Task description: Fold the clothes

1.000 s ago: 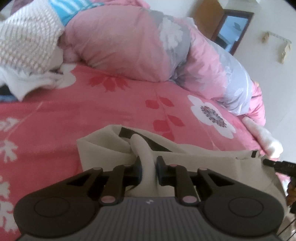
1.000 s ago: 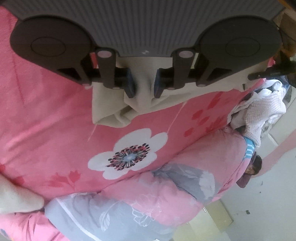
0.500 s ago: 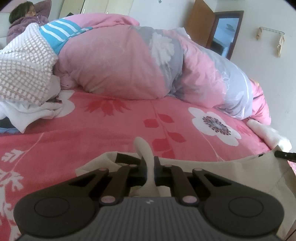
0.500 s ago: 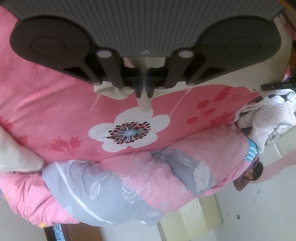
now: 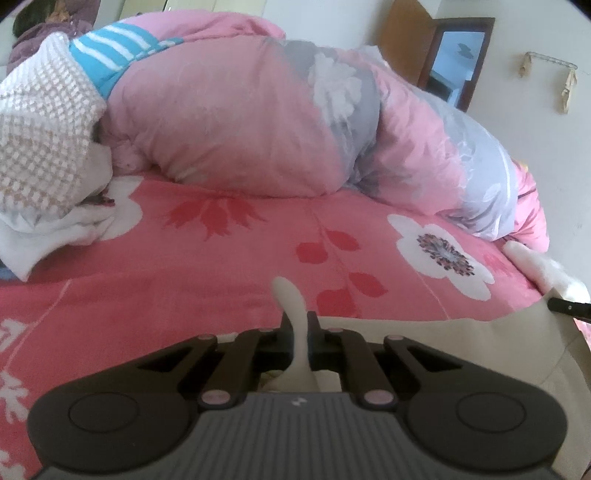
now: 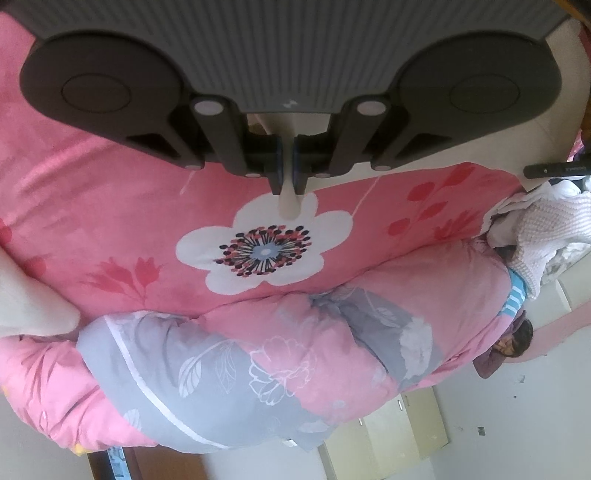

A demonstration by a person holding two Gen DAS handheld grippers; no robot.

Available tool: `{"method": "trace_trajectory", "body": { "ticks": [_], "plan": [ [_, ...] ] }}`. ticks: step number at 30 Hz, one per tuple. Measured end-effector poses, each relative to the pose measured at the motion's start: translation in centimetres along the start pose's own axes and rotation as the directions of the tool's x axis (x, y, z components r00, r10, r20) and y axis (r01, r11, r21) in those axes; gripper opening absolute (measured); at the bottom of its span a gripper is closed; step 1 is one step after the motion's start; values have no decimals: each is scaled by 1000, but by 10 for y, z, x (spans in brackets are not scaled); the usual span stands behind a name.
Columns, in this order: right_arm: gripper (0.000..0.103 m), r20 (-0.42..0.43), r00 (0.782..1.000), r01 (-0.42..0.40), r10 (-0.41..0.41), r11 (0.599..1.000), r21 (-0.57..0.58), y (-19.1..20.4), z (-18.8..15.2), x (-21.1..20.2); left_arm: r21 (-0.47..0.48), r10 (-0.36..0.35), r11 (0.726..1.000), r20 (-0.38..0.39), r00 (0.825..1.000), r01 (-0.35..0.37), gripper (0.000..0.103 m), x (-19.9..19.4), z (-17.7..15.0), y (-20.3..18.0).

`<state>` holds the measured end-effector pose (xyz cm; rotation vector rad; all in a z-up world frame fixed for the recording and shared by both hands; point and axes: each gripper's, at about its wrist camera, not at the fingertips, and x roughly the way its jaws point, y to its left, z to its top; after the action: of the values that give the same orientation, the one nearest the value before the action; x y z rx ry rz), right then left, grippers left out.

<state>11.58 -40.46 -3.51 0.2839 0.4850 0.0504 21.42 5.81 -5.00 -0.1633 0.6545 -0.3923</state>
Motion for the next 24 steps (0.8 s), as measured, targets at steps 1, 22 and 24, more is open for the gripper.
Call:
{"method": "trace_trajectory", "body": {
  "ticks": [1, 22, 24],
  "plan": [
    [3, -3, 1000, 1, -1, 1000, 2, 0, 0, 3, -8, 0, 1000, -5, 1000, 0, 7, 1, -1, 2],
    [37, -9, 995, 103, -103, 987, 125, -10, -1, -19, 17, 78, 997, 118, 990, -80, 54, -52, 5, -13],
    [37, 22, 996, 83, -87, 988, 127, -2, 4, -35, 71, 20, 997, 122, 992, -28, 54, -58, 8, -31]
  ]
}}
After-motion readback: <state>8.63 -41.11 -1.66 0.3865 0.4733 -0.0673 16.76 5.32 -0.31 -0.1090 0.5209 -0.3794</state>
